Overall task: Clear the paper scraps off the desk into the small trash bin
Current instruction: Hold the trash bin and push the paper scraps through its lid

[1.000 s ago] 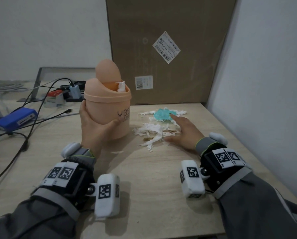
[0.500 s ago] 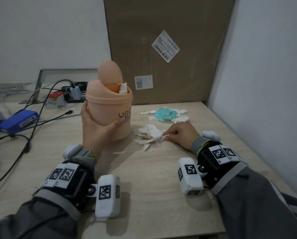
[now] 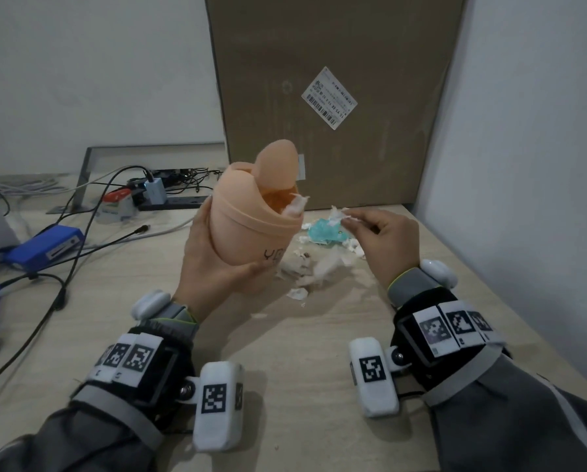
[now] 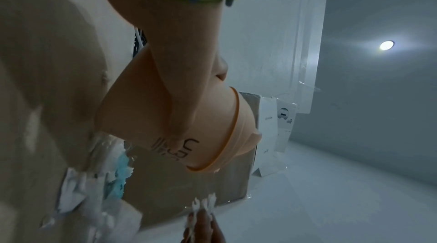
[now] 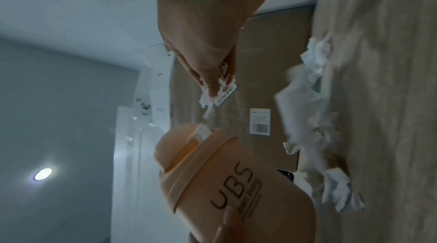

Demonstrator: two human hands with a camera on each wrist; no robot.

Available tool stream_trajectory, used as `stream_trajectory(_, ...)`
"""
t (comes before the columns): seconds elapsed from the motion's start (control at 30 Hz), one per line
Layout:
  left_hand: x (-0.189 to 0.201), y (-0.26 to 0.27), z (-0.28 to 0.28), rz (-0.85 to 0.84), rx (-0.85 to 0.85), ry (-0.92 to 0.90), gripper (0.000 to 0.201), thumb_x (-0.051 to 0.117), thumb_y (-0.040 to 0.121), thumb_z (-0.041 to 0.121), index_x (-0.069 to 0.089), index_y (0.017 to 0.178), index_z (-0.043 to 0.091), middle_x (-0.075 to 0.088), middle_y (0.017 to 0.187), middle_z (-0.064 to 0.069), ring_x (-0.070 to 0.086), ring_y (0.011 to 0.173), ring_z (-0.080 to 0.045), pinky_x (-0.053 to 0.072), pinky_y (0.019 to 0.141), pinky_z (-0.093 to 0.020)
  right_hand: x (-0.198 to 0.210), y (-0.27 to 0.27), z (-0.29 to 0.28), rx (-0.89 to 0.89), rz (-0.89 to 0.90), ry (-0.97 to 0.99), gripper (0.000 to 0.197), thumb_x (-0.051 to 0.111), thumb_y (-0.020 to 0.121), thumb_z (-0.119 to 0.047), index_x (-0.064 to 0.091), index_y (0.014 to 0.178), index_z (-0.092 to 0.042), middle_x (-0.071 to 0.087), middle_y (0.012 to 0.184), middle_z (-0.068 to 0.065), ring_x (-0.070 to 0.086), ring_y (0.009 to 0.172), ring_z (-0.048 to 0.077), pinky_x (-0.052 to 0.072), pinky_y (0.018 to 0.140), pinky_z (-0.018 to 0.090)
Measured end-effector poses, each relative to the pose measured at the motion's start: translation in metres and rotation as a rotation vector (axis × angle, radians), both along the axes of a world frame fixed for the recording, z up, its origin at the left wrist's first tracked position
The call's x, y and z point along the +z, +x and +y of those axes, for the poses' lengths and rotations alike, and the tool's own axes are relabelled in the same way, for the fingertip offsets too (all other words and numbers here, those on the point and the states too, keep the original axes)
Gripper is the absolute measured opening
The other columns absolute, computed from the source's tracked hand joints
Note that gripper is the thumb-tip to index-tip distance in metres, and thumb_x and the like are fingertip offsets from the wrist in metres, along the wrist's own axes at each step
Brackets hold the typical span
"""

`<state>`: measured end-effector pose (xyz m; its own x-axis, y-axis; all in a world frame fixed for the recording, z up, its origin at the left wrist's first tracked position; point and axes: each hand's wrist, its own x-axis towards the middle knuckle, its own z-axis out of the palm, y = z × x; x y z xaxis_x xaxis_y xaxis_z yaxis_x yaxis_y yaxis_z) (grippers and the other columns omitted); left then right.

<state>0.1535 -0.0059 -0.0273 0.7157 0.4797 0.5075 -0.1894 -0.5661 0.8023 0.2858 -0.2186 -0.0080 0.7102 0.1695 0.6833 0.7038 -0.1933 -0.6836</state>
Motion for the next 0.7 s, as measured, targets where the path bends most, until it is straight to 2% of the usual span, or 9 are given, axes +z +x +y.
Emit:
stream_trajectory(0.13, 0.002, 0.0, -0.005, 0.019, -0.054, 0.067, 0.128, 0.084, 0.042, 0.054, 0.017, 0.149, 0.034, 0.038, 0.132, 0.026, 0.043, 0.125, -0.005, 0.043, 0.104, -0.036, 0.007, -0.009, 0.002, 0.019, -0.088, 0.077, 0.021, 0.073, 0.078, -0.012, 0.073, 0.099, -0.008, 0.069, 0.088, -0.007, 0.06, 0.073, -0.015, 0.045, 0.07, 0.002)
stream_trajectory(0.23, 0.002, 0.001, -0.006, 0.045, -0.071, 0.109, 0.128, 0.085, 0.043, 0.053, 0.017, 0.149, 0.031, 0.038, 0.135, 0.021, 0.043, 0.126, -0.007, 0.043, 0.105, -0.04, 0.012, -0.016, 0.004, 0.072, -0.099, 0.097, 0.022, 0.075, 0.077, -0.013, 0.069, 0.098, -0.011, 0.067, 0.085, -0.014, 0.062, 0.076, -0.008, 0.049, 0.07, 0.009)
stream_trajectory(0.3, 0.001, 0.001, -0.007, 0.061, -0.083, 0.124, 0.129, 0.085, 0.043, 0.052, 0.017, 0.15, 0.032, 0.037, 0.138, 0.017, 0.042, 0.127, -0.008, 0.043, 0.106, -0.043, 0.013, -0.02, 0.006, 0.093, -0.121, 0.084, 0.019, 0.077, 0.075, -0.015, 0.065, 0.088, -0.013, 0.062, 0.077, -0.018, 0.062, 0.072, -0.003, 0.05, 0.064, 0.013)
stream_trajectory(0.37, 0.002, 0.001, -0.01, 0.059, -0.109, 0.145, 0.127, 0.085, 0.043, 0.051, 0.018, 0.149, 0.034, 0.035, 0.136, 0.025, 0.041, 0.127, -0.006, 0.042, 0.107, -0.043, 0.011, -0.022, 0.009, 0.106, -0.16, 0.058, 0.015, 0.078, 0.073, -0.016, 0.066, 0.079, -0.012, 0.062, 0.071, -0.014, 0.06, 0.067, 0.002, 0.049, 0.061, 0.017)
stream_trajectory(0.43, 0.002, 0.001, -0.013, 0.064, -0.136, 0.163, 0.124, 0.084, 0.044, 0.052, 0.018, 0.148, 0.038, 0.032, 0.134, 0.034, 0.041, 0.128, -0.006, 0.042, 0.106, -0.044, 0.008, -0.025, 0.013, 0.161, -0.153, 0.067, 0.012, 0.079, 0.071, -0.014, 0.07, 0.077, -0.009, 0.065, 0.072, -0.009, 0.06, 0.069, -0.001, 0.048, 0.062, 0.013)
stream_trajectory(0.5, 0.001, 0.001, -0.015, 0.076, -0.159, 0.162, 0.123, 0.085, 0.045, 0.053, 0.018, 0.147, 0.041, 0.036, 0.139, 0.023, 0.042, 0.129, -0.01, 0.044, 0.103, -0.047, 0.007, -0.027, 0.015, 0.246, -0.131, 0.058, 0.011, 0.077, 0.073, -0.012, 0.074, 0.083, -0.009, 0.067, 0.078, -0.009, 0.06, 0.072, -0.011, 0.045, 0.068, 0.005)
stream_trajectory(0.57, 0.001, 0.001, -0.017, 0.078, -0.175, 0.149, 0.124, 0.085, 0.045, 0.052, 0.018, 0.148, 0.039, 0.037, 0.143, 0.011, 0.043, 0.13, -0.013, 0.045, 0.103, -0.049, 0.008, -0.031, 0.016, 0.305, -0.112, -0.026, 0.013, 0.068, 0.079, -0.018, 0.075, 0.088, -0.01, 0.068, 0.079, -0.008, 0.058, 0.07, -0.012, 0.043, 0.067, 0.005)
stream_trajectory(0.63, 0.001, 0.0, -0.018, 0.074, -0.18, 0.145, 0.124, 0.085, 0.044, 0.052, 0.018, 0.148, 0.038, 0.037, 0.143, 0.009, 0.043, 0.13, -0.013, 0.045, 0.103, -0.048, 0.01, -0.033, 0.017, 0.347, -0.036, -0.13, 0.031, 0.055, 0.086, -0.031, 0.072, 0.078, -0.006, 0.065, 0.07, -0.002, 0.054, 0.061, -0.002, 0.043, 0.06, 0.017)
stream_trajectory(0.7, 0.002, -0.001, -0.019, 0.076, -0.177, 0.149, 0.125, 0.084, 0.044, 0.053, 0.018, 0.148, 0.039, 0.037, 0.143, 0.009, 0.044, 0.129, -0.014, 0.046, 0.102, -0.048, 0.009, -0.036, 0.019, 0.414, 0.074, -0.19, 0.055, 0.043, 0.089, -0.045, 0.061, 0.073, 0.004, 0.063, 0.071, 0.009, 0.055, 0.066, 0.012, 0.045, 0.063, 0.032)
